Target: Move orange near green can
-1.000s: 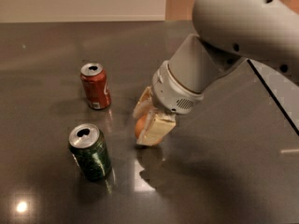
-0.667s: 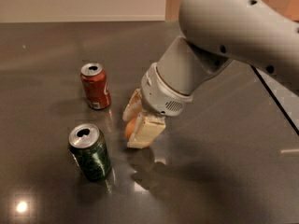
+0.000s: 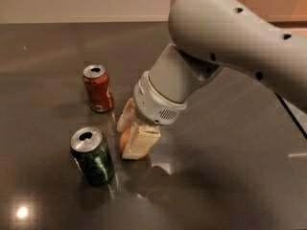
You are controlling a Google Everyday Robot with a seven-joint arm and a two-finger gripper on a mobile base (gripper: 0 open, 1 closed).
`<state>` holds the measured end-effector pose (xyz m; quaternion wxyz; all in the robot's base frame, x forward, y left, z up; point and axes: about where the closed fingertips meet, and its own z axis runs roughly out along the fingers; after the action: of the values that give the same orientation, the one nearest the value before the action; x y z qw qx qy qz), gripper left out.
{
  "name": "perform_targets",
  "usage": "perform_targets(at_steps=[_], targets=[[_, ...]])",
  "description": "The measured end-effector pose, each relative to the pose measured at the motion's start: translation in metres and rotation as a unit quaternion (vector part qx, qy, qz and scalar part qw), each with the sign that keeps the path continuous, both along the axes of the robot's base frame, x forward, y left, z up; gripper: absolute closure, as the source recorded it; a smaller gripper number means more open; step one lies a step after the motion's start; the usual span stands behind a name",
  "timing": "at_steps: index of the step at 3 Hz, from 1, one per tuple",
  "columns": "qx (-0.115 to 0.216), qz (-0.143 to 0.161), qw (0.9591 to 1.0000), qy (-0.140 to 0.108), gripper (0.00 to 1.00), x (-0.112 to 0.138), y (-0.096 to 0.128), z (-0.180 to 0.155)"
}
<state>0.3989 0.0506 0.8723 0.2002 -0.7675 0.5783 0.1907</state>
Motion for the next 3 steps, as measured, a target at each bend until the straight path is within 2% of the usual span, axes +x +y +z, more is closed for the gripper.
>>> perform_targets(at_steps=[1, 3], targets=[[-0.002, 0.007, 1.0000, 0.004, 0.84, -0.0042, 0.0027, -0.0056], [0.000, 0.014, 0.9998, 0.015, 0.38, -0.0087, 0.0035, -0.0099]])
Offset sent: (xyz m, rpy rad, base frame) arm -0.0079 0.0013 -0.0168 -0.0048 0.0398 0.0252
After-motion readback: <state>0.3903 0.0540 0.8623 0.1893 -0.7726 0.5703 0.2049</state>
